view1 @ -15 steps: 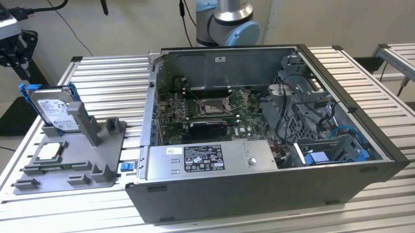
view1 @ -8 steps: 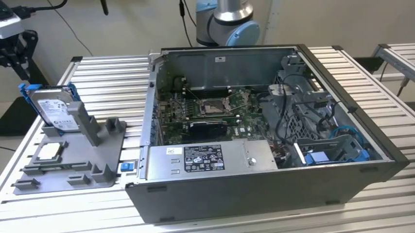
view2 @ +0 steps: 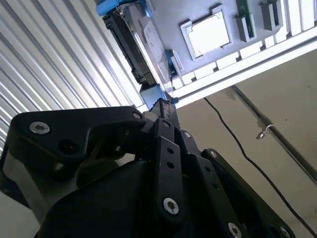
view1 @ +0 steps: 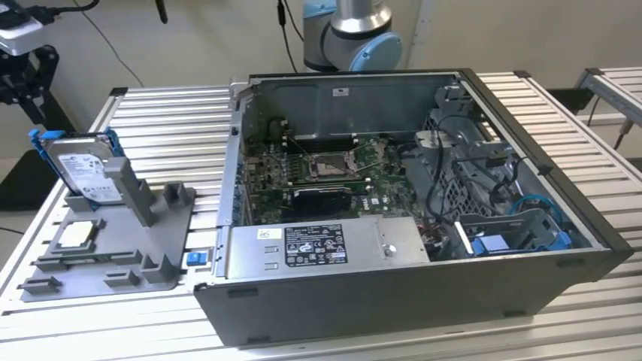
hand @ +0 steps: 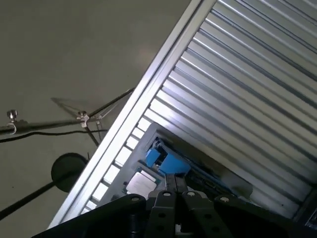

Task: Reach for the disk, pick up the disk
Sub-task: 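Pick up the disk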

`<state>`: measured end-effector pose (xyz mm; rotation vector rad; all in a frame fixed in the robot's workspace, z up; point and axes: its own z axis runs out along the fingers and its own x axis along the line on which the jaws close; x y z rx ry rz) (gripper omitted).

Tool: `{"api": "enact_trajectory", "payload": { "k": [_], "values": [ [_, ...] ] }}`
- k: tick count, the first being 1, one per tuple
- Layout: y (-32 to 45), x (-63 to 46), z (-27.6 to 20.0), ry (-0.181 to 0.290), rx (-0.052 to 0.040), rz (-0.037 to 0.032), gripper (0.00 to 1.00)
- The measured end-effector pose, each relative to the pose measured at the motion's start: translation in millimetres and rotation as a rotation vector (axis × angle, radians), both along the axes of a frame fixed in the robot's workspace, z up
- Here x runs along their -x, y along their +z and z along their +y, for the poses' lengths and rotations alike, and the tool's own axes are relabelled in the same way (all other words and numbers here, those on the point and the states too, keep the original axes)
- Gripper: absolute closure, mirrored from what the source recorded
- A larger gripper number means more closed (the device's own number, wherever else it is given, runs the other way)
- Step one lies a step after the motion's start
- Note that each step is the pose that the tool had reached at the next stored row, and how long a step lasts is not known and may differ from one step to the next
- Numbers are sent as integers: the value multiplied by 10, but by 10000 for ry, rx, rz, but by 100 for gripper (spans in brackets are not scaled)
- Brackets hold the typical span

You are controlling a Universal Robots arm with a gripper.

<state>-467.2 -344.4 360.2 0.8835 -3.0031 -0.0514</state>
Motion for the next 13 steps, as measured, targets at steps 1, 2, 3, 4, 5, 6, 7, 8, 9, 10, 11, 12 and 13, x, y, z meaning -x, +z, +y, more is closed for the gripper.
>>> {"api": "enact_trajectory", "payload": {
  "k": [1,2,3,4,5,6,7,8,9,10,11,12,13],
  "values": [
    [0,0,0,192,0,0,100],
    [0,0,0,365,0,-1,100],
    [0,0,0,546,0,-1,100],
    [0,0,0,730,1,0,100],
    [0,0,0,910,0,-1,100],
    [0,0,0,1082,1,0,100],
    [0,0,0,1147,1,0,100],
    [0,0,0,1155,1,0,100],
    [0,0,0,1157,1,0,100],
    [0,0,0,1160,1,-1,100],
    [0,0,0,1161,0,-1,100],
    [0,0,0,1163,1,0,100],
    [0,0,0,1165,1,-1,100]
  ]
}}
